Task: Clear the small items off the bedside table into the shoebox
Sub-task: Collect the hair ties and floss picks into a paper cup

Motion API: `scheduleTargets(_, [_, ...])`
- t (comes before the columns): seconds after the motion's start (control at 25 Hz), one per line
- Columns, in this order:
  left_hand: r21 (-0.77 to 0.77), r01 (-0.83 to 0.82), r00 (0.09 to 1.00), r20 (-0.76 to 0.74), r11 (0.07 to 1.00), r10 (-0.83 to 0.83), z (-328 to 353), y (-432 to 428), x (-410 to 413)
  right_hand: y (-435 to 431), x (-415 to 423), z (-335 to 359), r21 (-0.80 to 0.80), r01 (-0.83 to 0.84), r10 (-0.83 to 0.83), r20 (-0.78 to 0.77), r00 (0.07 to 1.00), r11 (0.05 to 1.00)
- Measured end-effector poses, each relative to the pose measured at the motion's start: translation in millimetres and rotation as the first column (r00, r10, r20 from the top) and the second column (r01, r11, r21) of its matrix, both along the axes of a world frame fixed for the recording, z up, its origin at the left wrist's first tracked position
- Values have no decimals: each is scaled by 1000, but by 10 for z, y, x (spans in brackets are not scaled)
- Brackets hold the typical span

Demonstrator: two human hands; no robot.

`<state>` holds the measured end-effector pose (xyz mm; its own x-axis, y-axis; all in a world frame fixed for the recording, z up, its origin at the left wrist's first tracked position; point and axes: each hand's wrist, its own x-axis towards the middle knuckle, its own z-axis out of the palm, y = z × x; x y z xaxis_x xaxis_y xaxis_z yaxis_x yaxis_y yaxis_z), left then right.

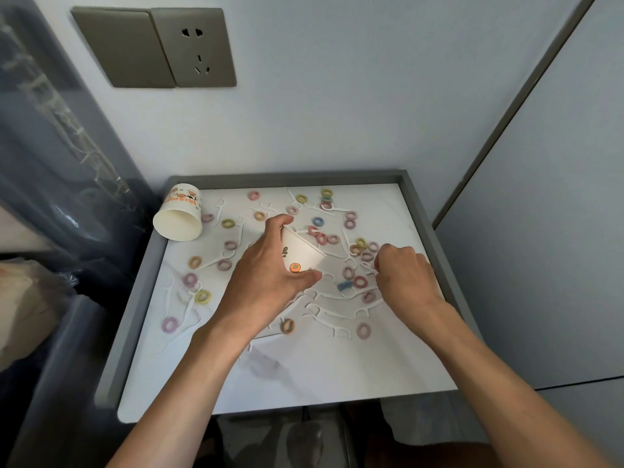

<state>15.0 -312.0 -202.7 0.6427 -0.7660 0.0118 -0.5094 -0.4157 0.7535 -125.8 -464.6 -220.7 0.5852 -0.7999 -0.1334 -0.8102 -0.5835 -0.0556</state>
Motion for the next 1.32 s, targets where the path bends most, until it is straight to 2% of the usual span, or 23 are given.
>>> scheduleTargets(0.12, [-6, 1, 1000, -3, 1000, -1, 22, 6, 15, -144, -116, 0, 95, -29, 12, 171, 985, 995])
scheduleTargets(0.2, [-13, -1, 1000, -7, 1000, 1, 24, 10, 13, -199, -185, 5, 108, -168, 137, 243, 960, 980])
scheduleTargets(0.28, [-12, 2, 1000, -10, 1000, -2, 21, 8, -3, -186, -218, -8, 116, -332, 299, 231, 926, 936])
scheduleTargets(0.36, [-2, 6, 1000, -4, 1000, -6, 16, 9, -14, -163, -229, -46, 111, -403, 378, 196, 905, 908])
scheduleTargets(0.72, [1, 22, 1000, -3, 1000, -22, 21, -3, -31, -102, -175, -37, 106, -400, 381, 164, 910, 910])
scheduleTargets(0.88, [11, 18, 1000, -7, 1000, -18, 12, 6, -22, -68, -127, -85, -14, -498, 498, 47, 866, 867])
scheduleTargets(1.0, [9, 15, 1000, -9, 1000, -15, 13, 21, -9, -96, -134, -64, 14, -453, 452, 61, 890, 891])
scheduleTargets(1.08, [1, 17, 1000, -18, 1000, -17, 4, 31, -3, -141, -139, 20, 74, -353, 340, 150, 928, 933])
scheduleTargets(1.12, [-4, 21, 1000, -20, 1000, -21, 2, 36, -1, -167, -140, 79, 137, -299, 256, 261, 931, 944])
scheduleTargets(1.16, [-7, 26, 1000, -16, 1000, -26, -1, 38, 2, -185, -138, 147, 219, -264, 157, 408, 899, 939])
scheduleTargets(1.24, [-9, 33, 999, 1, 999, -33, -9, 42, 1, -160, -104, 307, 309, -282, 12, 655, 756, 908])
scheduleTargets(1.32, [-8, 58, 998, 19, 998, -58, -6, 48, -5, -53, -7, 437, 281, -393, 63, 739, 671, 875])
